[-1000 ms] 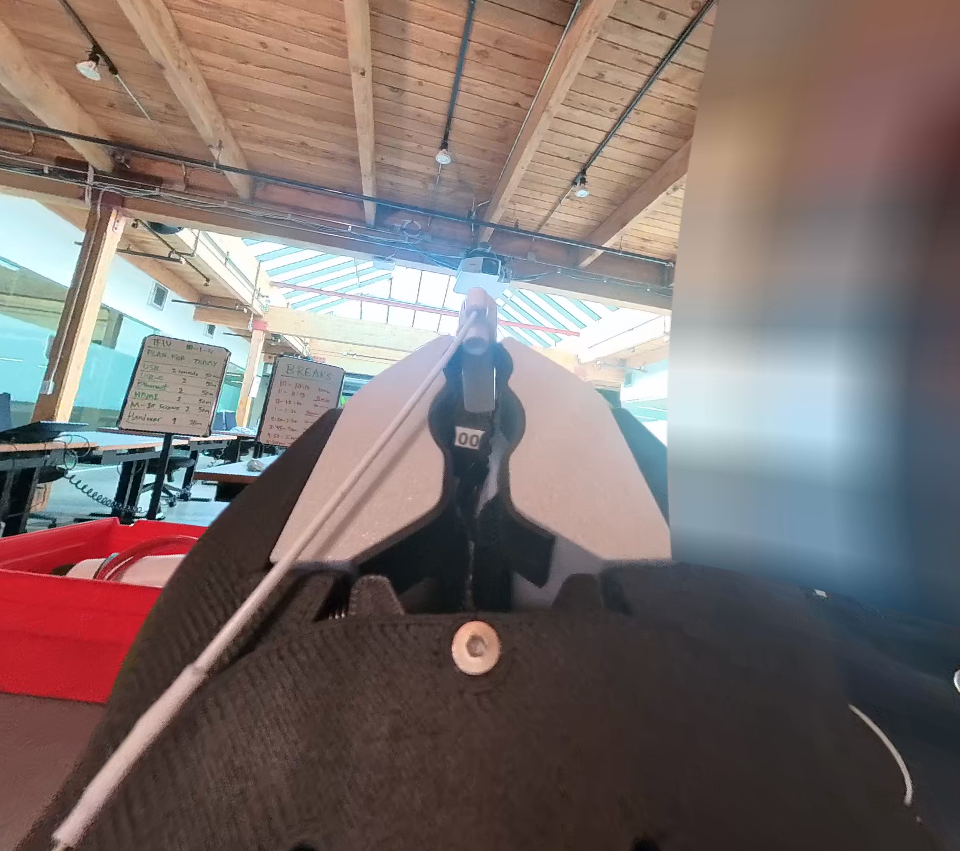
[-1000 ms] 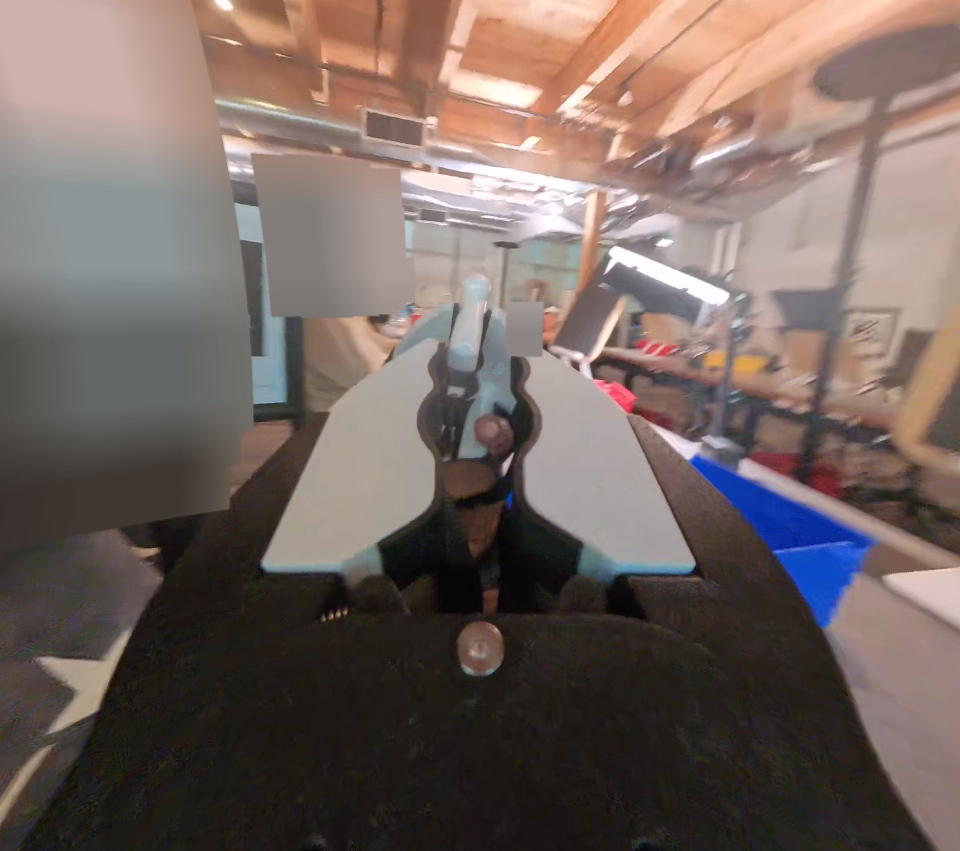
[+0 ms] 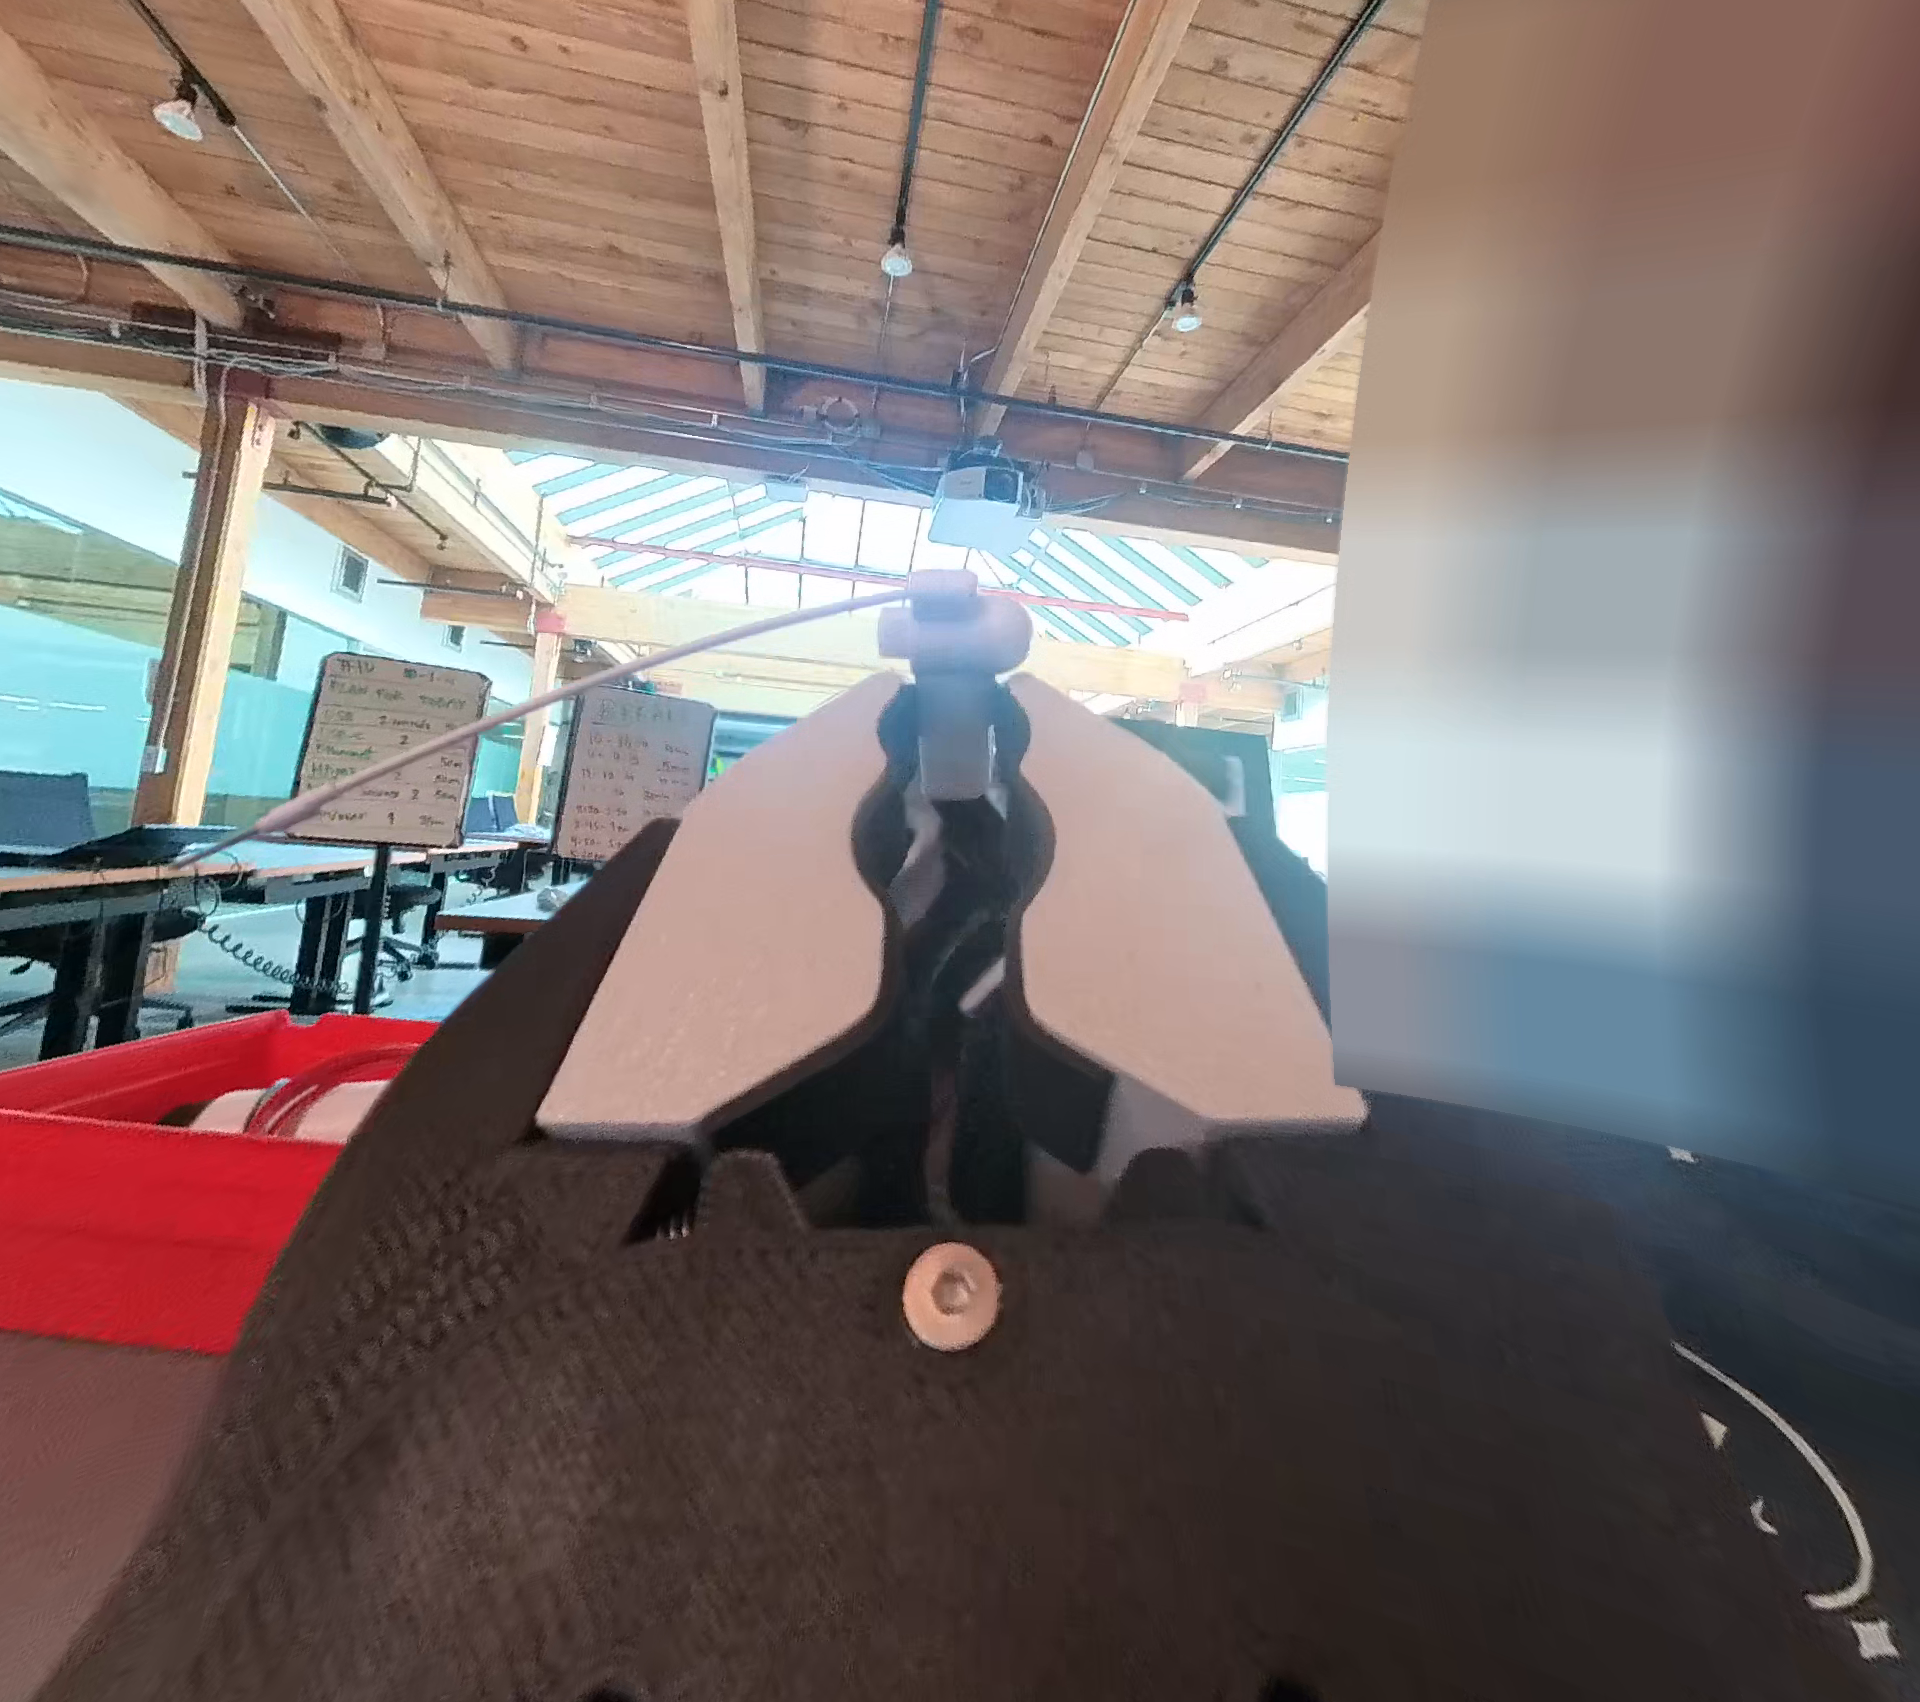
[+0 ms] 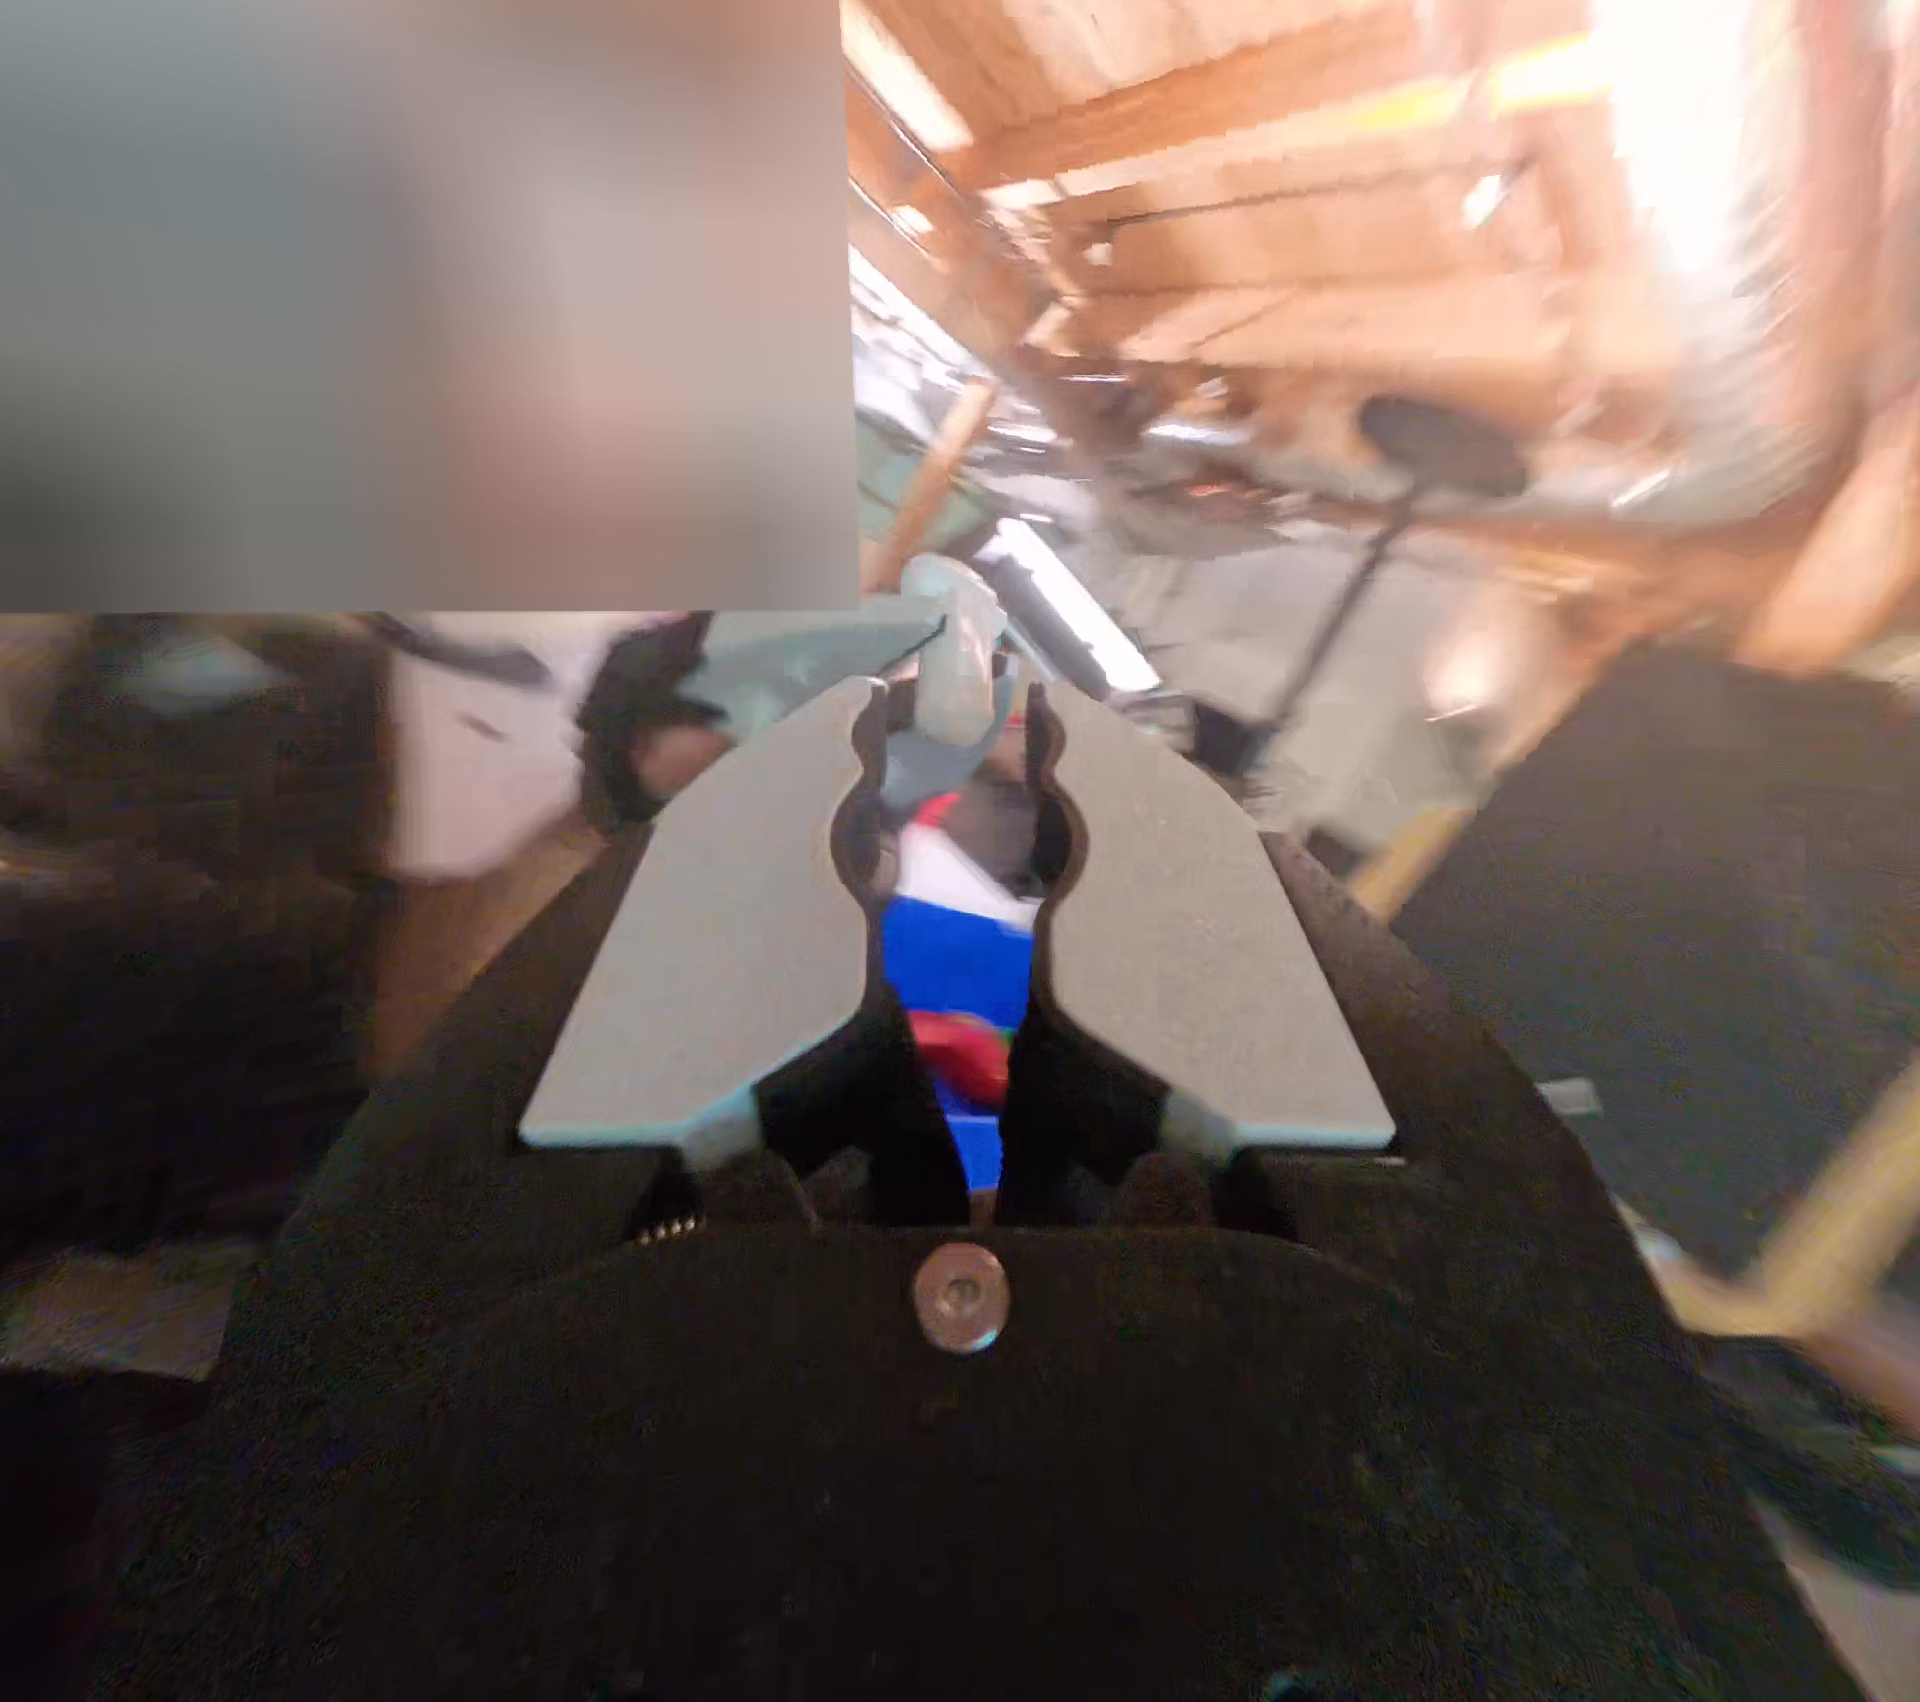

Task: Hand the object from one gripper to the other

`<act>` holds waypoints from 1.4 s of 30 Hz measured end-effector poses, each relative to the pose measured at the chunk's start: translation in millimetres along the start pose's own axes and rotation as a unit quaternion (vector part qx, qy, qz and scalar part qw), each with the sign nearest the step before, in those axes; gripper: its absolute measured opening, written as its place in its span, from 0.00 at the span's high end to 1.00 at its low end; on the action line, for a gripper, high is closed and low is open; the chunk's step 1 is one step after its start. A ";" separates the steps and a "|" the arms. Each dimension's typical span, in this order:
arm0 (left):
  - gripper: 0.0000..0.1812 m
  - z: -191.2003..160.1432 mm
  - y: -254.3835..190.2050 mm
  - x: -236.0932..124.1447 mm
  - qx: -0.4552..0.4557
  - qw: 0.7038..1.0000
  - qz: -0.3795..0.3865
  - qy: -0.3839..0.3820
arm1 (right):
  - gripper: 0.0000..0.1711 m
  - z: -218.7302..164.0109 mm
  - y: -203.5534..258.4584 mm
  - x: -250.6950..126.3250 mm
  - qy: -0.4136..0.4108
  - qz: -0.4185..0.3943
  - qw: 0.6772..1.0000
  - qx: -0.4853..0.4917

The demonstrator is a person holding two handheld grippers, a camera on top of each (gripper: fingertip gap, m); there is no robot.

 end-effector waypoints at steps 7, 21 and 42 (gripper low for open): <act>0.93 -3.5 -0.5 0.6 0.015 1.000 -0.001 0.011 | 0.88 -9.1 -3.3 0.9 -0.019 0.027 0.957 0.290; 0.89 -5.7 8.5 -0.2 0.011 0.999 0.045 0.023 | 0.92 2.3 -5.3 -4.0 0.044 -0.024 0.961 -0.273; 0.94 -0.7 -0.4 0.9 -0.004 1.000 0.010 0.011 | 0.89 -2.9 -6.4 -0.3 -0.017 0.012 0.955 0.294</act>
Point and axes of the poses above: each gripper's, where its closed fingertips meet, x out along the fingers, z out of its top, y = z × x across the jaws, the point moved 3 cm from there along -x, back along the fingers, and after that the axes turned 13 degrees about -y, right-handed, at the moved point
